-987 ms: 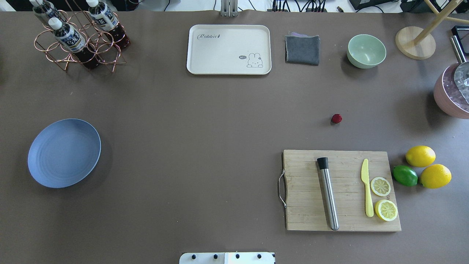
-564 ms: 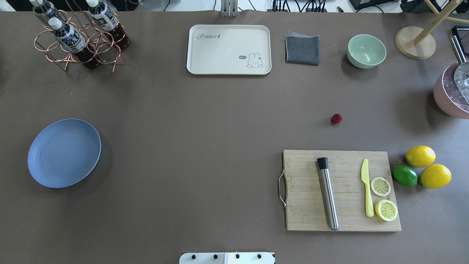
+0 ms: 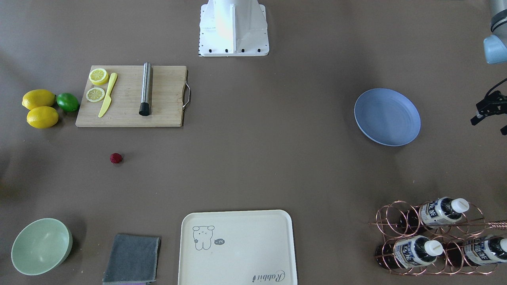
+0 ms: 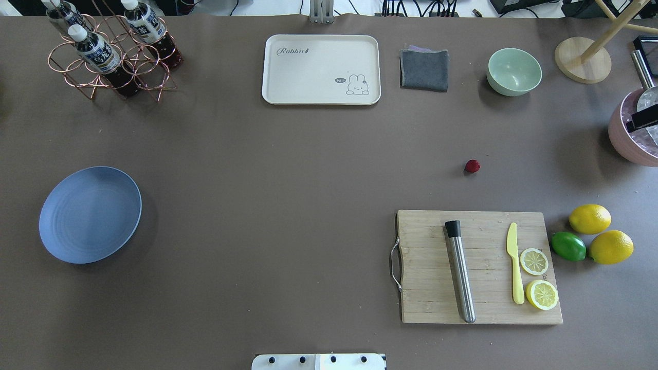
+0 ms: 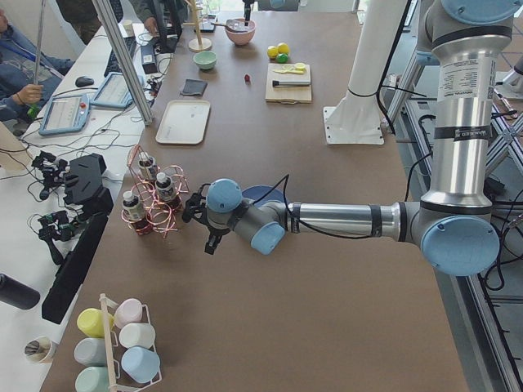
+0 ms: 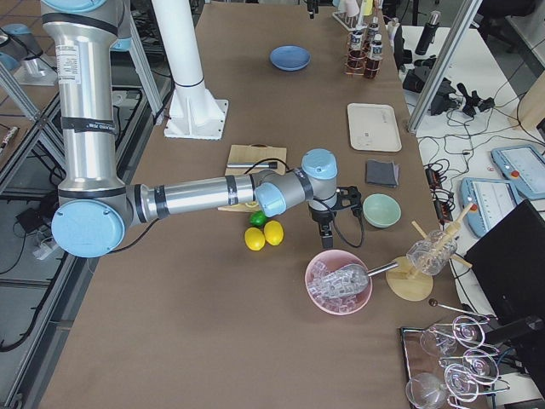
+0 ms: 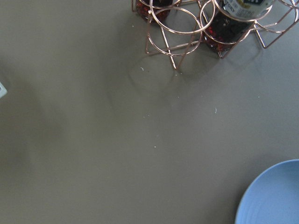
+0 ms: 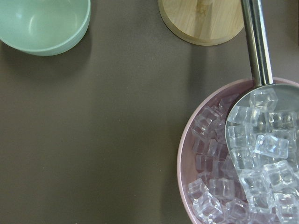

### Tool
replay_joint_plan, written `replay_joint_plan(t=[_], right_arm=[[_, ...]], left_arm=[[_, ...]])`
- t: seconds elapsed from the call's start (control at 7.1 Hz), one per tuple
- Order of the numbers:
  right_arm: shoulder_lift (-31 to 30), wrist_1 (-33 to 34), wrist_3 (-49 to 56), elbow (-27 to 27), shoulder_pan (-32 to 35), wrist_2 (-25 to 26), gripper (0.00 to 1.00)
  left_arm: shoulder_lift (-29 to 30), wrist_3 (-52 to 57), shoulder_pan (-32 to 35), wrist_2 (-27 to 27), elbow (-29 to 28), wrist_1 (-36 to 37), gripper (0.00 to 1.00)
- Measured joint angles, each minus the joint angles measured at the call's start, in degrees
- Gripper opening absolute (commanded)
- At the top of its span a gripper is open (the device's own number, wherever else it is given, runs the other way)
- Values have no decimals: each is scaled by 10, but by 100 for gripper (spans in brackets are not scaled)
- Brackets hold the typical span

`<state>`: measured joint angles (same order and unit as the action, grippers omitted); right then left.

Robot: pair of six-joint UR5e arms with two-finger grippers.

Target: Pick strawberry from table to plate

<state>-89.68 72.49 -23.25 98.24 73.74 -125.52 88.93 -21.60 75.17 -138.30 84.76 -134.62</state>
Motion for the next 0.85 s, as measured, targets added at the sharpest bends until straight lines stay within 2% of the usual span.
replay_joint_plan(t=[0.28, 0.42, 0.7, 0.85], right_arm=[[-9, -28, -5, -1, -5, 1, 100], [-18, -49, -5, -3, -7, 0, 100], [-24, -65, -4, -4, -9, -1, 100], [-24, -67, -3, -5, -9, -1, 100]], left_arm=[[-8, -144, -68, 2, -57, -169, 98], [-11, -205, -96, 4, -70, -227, 98], [-12, -282, -144, 26, -82, -292, 95], [-13, -314, -169, 46, -84, -319, 85]])
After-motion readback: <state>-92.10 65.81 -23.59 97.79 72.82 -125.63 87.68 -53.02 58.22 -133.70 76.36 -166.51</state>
